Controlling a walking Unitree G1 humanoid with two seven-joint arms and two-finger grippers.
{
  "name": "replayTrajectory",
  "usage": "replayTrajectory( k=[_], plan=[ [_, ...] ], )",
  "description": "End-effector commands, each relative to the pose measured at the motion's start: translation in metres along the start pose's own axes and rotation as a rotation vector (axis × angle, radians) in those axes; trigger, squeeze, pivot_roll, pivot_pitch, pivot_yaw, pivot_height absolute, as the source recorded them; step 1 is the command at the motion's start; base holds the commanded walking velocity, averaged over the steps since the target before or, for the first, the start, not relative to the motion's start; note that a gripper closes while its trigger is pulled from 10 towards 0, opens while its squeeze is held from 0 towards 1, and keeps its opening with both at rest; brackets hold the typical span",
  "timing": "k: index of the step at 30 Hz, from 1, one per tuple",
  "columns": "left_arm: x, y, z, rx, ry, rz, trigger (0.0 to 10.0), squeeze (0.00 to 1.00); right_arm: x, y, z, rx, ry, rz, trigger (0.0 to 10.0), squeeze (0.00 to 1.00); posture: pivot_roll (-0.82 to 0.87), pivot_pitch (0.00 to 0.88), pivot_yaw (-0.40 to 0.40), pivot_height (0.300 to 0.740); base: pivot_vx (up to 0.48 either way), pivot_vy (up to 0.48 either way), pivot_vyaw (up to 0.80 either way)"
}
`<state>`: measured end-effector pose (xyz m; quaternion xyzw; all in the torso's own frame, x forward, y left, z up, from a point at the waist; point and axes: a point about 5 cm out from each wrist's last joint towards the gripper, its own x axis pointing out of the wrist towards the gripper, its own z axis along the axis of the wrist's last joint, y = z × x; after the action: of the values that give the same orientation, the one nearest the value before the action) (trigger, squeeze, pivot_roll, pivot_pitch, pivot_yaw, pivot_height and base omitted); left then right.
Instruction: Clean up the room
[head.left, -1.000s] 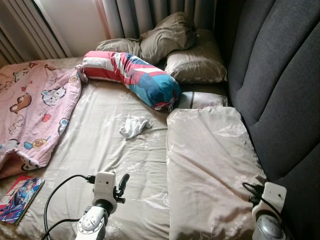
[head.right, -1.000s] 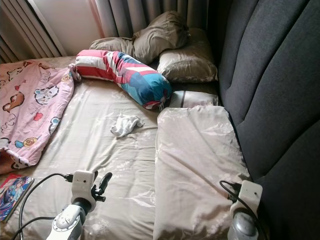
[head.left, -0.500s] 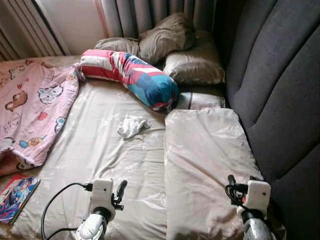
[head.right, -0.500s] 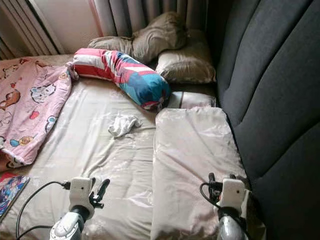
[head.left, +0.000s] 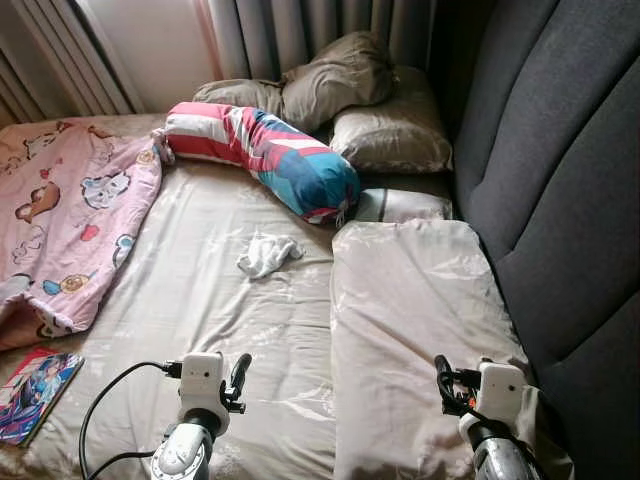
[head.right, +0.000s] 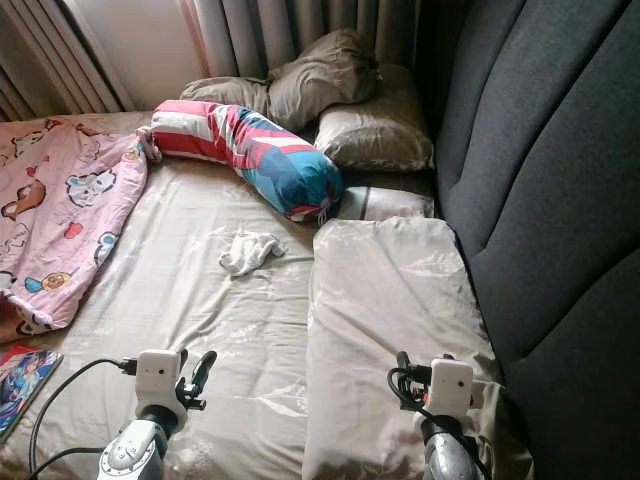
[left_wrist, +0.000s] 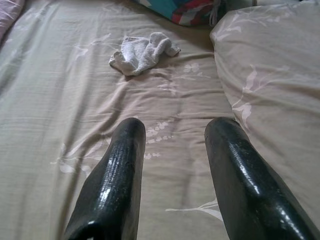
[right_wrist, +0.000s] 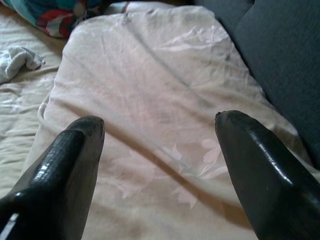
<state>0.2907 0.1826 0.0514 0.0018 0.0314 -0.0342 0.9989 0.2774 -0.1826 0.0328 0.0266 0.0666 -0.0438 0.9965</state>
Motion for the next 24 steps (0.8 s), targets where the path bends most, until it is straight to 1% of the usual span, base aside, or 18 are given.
replayTrajectory(
  k=[1, 5, 7, 10, 12, 13, 16, 24],
  plan=[
    [-0.0049, 0.0046, -0.0066, -0.02, 0.029, 0.022, 10.0, 0.0, -0.0034, 0.0003, -0.008, 0.008, 0.04, 0.004, 10.0, 0.0, -0.02, 0.193, 0.042, 0.74, 0.0, 0.0, 0.0],
    [-0.0059, 0.0056, -0.0077, -0.016, 0.036, 0.024, 10.0, 0.0, -0.0027, 0.0008, -0.0068, -0.023, 0.036, 0.019, 10.0, 0.0, -0.02, 0.208, 0.045, 0.74, 0.0, 0.0, 0.11],
    [-0.006, 0.0056, -0.0078, -0.015, 0.037, 0.024, 10.0, 0.0, -0.0024, -0.0009, -0.0062, -0.037, 0.031, 0.014, 10.0, 0.0, -0.02, 0.208, 0.045, 0.74, 0.0, 0.0, 0.8],
    [-0.0061, 0.0073, -0.0066, -0.014, 0.034, 0.025, 10.0, 0.0, -0.0013, -0.0015, -0.0047, -0.007, 0.028, 0.002, 10.0, 0.0, -0.01, 0.221, 0.057, 0.74, 0.0, 0.0, 0.8],
    [-0.0063, 0.0078, -0.0065, -0.013, 0.034, 0.025, 10.0, 0.0, -0.0013, -0.001, -0.0045, -0.003, 0.026, 0.003, 10.0, 0.0, -0.01, 0.222, 0.058, 0.74, 0.0, 0.0, 0.8],
    [-0.0062, 0.0098, -0.006, -0.009, 0.035, 0.027, 10.0, 0.0, -0.0009, 0.0004, -0.0048, 0.019, 0.033, 0.006, 10.0, 0.0, -0.01, 0.224, 0.059, 0.74, 0.0, 0.0, 0.0],
    [-0.0055, 0.0111, -0.0052, -0.007, 0.034, 0.029, 10.0, 0.0, -0.0001, 0.0013, -0.0054, 0.026, 0.043, 0.015, 10.0, 0.0, -0.01, 0.227, 0.061, 0.74, 0.0, 0.16, 0.0],
    [-0.0045, 0.0098, -0.0038, -0.007, 0.034, 0.023, 10.0, 0.0, 0.0008, 0.0017, -0.005, 0.012, 0.043, 0.016, 10.0, 0.0, -0.01, 0.24, 0.065, 0.74, 0.0, 0.265, 0.0]
  ],
)
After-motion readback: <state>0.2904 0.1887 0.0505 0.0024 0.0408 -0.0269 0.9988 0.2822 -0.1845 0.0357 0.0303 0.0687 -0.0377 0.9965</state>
